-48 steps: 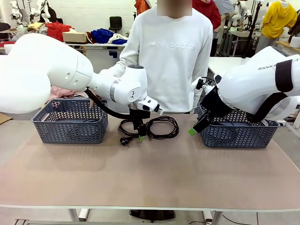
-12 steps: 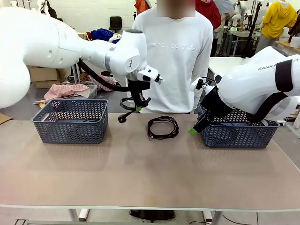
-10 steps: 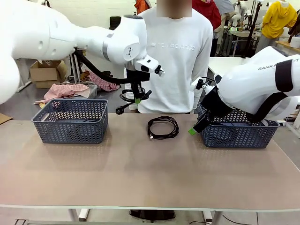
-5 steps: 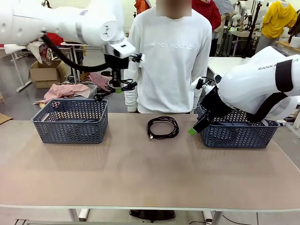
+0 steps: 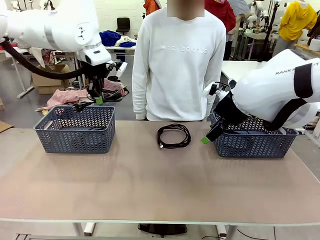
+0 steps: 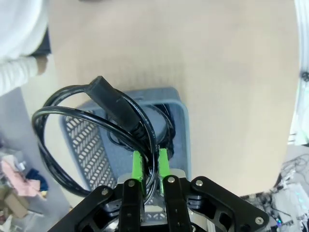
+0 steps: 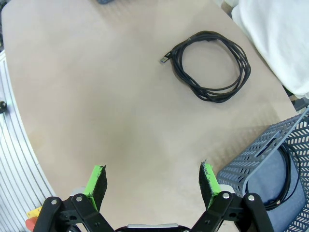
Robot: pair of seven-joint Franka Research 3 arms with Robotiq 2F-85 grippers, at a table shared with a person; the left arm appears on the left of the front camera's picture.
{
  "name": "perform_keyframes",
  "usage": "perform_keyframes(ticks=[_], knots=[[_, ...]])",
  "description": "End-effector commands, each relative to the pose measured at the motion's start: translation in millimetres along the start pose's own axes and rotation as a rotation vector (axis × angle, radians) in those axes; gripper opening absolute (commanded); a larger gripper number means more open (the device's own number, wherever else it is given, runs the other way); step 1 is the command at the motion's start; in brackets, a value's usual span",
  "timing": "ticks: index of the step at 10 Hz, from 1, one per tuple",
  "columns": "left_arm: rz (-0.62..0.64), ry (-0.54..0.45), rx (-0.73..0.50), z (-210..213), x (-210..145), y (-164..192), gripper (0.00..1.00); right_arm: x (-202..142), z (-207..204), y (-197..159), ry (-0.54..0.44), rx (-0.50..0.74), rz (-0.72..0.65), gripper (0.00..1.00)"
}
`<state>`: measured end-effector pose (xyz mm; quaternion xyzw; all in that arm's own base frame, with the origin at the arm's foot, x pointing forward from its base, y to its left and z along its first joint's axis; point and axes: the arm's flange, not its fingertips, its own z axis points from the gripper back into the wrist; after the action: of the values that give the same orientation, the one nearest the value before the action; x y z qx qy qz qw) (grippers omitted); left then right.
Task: Organize the cables according to human instructions.
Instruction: Pick up a bundle of cables and place it in the basket indicated by the human.
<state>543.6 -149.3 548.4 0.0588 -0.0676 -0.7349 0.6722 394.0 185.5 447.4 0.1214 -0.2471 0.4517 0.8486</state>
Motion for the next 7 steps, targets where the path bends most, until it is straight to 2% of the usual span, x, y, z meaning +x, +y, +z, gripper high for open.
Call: perform_keyframes(ticks=[1, 5, 7], knots=[[-0.03, -0.022, 0.035, -6.3, -17.6, -14.6, 0.0, 0.1, 1.2, -0.2, -0.003, -0.003, -0.002, 1.0], [0.036, 0.013, 0.028, -38.1, -54.7, -16.9, 0.0, 0.1, 1.2, -0.2, -0.003, -0.003, -0.002, 1.0], [0.061, 0.0, 0.023, -51.1, -69.6, -21.1, 0.0, 0.1, 1.2, -0.2, -0.003, -0.003, -0.002, 1.0]])
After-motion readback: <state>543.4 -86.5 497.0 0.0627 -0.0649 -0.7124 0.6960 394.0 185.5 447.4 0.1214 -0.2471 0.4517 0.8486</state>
